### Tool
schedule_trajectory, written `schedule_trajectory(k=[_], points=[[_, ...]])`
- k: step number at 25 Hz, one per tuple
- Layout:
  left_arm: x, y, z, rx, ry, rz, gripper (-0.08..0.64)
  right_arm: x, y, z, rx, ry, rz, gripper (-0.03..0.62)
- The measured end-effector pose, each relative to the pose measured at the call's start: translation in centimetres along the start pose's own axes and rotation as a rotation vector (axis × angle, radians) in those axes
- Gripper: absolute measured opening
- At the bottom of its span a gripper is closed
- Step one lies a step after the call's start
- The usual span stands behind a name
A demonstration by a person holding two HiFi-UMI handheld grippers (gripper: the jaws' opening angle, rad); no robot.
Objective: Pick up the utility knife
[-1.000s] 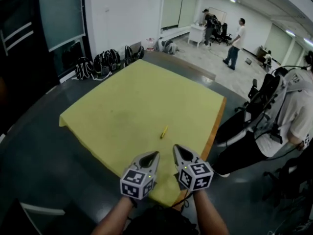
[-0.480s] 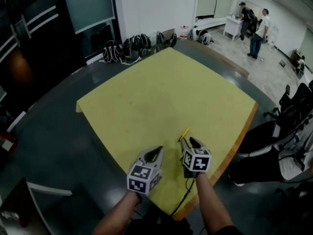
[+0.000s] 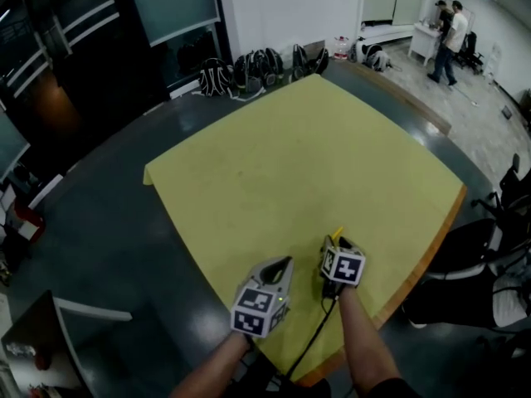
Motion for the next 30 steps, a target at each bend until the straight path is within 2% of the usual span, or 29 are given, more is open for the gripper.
schedule_trajectory(k=[8, 10, 14, 17, 23, 30], points=[[1.8, -0.7, -0.4, -0.021, -0.044, 0.007, 0.008, 1.6, 1.5, -0.8, 0.042, -0.081, -0.074, 0.155], [2.2, -1.0, -0.7, -0.027, -0.052, 0.009, 0.008, 1.7, 1.6, -1.0, 0.028, -0.097, -0.076, 0.150], [0.9, -0.8, -0.8, -0.025, -0.076, -0.002, 0.008, 0.2, 1.2, -1.0, -0.004, -0.132, -0.090, 0.069], [1.1, -0.9, -0.4, -0.018, -0.075, -0.003, 0.008, 0.5, 0.6, -0.9, -0.043, -0.136, -0.086, 0.064], [0.6, -1.6, -0.1, 0.012, -0.058, 0.011, 0.008, 0.1, -2.8, -1.7, -0.119, -0.100, 0.002, 0.063], [-1.4, -2.9, 2.2, 0.091, -0.010, 0.049, 0.008, -1.8, -10.7, -2.5, -0.197, -0.063, 0.196, 0.061]])
Point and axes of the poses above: the fingertips, and each gripper's own axes: y forward along the fingers, z to its right, x out of its underside, the point moved 6 cm from there along -y, backward along the fingers, and after that the axes turned 5 degrees about x, right-handed, at the moved point
